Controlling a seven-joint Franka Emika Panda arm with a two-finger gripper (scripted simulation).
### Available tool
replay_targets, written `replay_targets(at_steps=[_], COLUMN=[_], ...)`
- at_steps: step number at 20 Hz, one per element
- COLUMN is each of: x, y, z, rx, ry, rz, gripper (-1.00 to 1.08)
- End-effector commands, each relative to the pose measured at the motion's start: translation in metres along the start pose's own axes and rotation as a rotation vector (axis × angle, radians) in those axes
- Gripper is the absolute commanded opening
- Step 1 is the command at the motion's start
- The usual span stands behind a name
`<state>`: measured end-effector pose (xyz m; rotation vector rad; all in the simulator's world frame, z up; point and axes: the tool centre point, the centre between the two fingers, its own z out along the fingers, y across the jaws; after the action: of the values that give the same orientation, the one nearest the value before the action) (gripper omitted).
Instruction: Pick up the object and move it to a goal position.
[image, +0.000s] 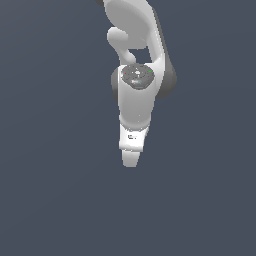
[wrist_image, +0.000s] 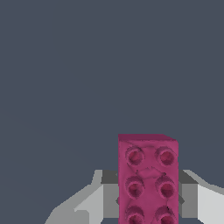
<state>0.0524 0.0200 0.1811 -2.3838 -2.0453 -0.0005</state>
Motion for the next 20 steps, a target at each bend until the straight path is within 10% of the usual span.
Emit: replay_targets(at_steps=[1, 20], x=[0.008, 0.055], y=[0.003, 0.026], z=[-0.029, -0.193], rx=[0.0, 0.0], ry=[0.001, 0.001], rz=[0.0, 0.002], gripper=[-1.0, -1.0])
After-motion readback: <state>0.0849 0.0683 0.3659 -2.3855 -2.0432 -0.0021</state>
